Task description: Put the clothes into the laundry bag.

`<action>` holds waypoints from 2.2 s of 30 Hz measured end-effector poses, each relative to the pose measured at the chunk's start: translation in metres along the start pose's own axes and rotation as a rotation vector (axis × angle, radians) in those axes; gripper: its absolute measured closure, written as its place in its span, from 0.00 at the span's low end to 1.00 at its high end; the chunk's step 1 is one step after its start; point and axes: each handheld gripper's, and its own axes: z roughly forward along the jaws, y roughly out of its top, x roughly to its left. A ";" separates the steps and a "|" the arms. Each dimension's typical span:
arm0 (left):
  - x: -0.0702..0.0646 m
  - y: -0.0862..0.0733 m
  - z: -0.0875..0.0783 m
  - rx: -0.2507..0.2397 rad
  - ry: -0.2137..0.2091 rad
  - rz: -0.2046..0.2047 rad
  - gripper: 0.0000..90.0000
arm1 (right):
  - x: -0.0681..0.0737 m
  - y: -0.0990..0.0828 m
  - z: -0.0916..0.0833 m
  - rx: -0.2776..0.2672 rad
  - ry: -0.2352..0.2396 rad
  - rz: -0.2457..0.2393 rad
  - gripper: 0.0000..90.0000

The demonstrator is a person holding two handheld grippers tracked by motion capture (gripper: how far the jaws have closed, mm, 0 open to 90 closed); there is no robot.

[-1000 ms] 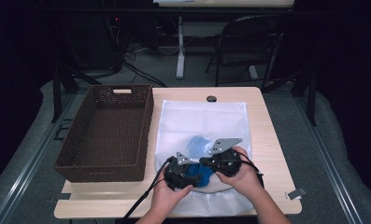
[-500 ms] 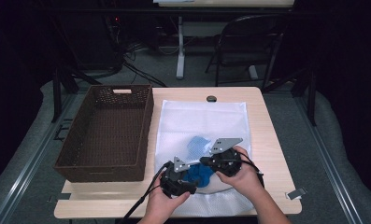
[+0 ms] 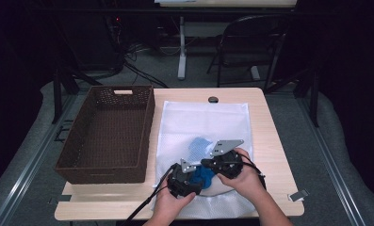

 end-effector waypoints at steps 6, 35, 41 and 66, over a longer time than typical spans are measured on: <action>0.001 -0.003 0.005 0.007 0.018 0.030 0.55 | 0.000 0.000 0.000 -0.001 0.000 0.000 0.99; 0.013 0.014 0.006 -0.064 0.045 -0.021 0.88 | 0.001 0.001 0.000 -0.003 0.004 -0.003 0.99; 0.017 0.019 0.010 -0.072 0.036 -0.059 0.88 | 0.001 0.001 0.001 -0.002 0.005 -0.005 0.99; 0.013 0.020 0.004 -0.078 0.008 -0.064 0.72 | -0.001 0.000 -0.001 -0.006 0.003 0.006 0.99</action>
